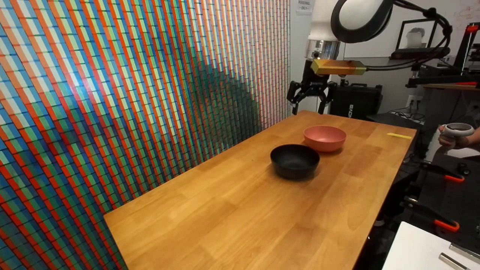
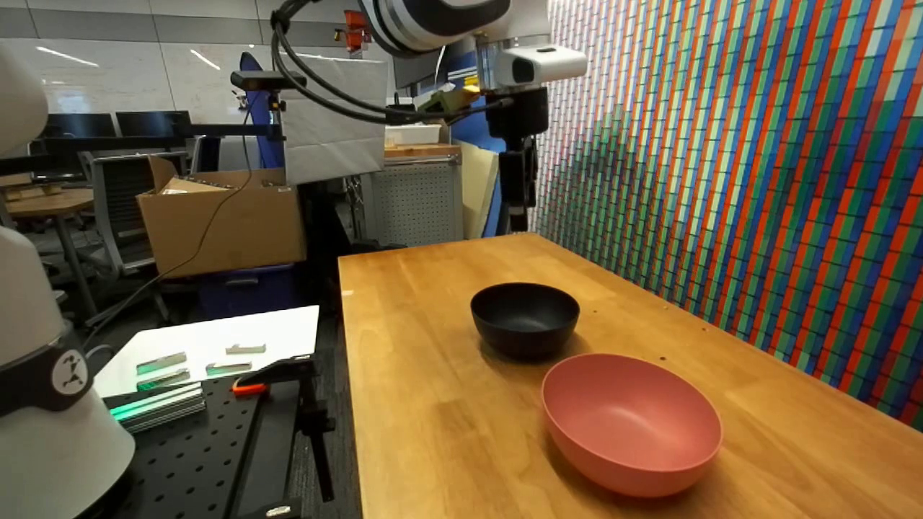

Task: Put the black bowl on top of the pink bowl

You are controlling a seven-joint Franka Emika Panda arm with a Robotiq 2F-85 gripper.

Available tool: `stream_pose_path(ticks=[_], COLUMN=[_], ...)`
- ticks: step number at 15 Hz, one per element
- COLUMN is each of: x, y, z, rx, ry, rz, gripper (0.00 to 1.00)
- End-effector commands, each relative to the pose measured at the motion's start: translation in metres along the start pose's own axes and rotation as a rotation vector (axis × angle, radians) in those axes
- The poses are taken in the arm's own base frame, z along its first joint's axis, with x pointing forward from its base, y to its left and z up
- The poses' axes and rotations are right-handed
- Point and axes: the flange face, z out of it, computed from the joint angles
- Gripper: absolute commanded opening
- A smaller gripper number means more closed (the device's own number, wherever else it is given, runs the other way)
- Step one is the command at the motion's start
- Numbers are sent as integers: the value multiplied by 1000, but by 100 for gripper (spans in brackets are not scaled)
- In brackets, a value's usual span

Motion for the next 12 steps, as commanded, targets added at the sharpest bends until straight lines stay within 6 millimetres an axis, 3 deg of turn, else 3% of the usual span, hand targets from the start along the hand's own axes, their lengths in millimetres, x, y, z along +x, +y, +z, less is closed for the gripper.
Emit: stream_pose_path(ticks=[1,4,8,12], x=[27,35,23,17], y=[16,28,28,32], z=[12,24,47,50], rx=[-54,-80,-125,-118], ry=[19,22,-7,-30], rz=[92,125,126,107], gripper=[100,100,100,100])
